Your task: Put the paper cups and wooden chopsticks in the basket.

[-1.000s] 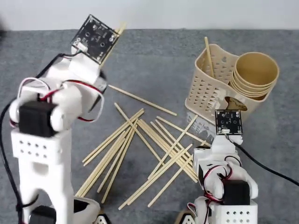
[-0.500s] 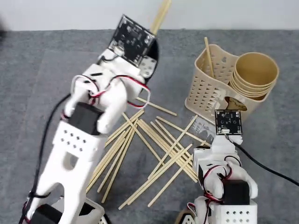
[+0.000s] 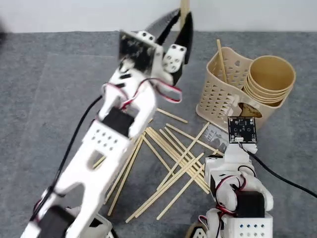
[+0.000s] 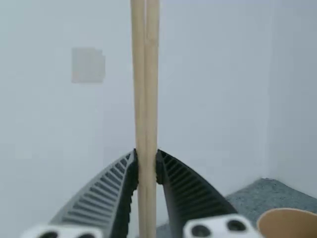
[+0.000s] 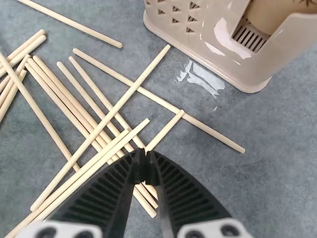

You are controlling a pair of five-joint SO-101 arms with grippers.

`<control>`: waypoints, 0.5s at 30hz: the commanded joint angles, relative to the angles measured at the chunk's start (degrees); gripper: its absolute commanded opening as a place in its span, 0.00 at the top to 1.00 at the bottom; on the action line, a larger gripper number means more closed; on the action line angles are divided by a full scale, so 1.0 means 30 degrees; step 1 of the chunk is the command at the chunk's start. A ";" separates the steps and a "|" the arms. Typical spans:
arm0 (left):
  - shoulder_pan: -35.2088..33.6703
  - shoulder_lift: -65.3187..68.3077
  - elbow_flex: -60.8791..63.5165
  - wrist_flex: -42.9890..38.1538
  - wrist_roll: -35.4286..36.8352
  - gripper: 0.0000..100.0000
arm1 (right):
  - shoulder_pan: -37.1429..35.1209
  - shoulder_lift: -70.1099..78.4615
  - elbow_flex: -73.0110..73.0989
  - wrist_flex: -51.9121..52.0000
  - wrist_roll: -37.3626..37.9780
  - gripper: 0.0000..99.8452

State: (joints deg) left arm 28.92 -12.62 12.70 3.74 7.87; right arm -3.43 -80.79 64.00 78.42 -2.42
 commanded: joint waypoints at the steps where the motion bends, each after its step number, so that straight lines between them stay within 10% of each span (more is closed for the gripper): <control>1: 0.0352 0.1846 -0.2593 -0.0615 0.0615 0.99 | -0.0015 -0.0161 -0.1143 0.0103 -0.0088 0.99; 15: 0.1084 0.8615 -0.9040 -0.0615 0.0967 0.99 | -0.0015 -0.0161 -0.1143 0.0044 -0.0117 0.99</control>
State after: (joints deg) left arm 31.21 11.56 -8.04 3.21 10.15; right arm -3.43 -80.79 64.00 78.42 -2.42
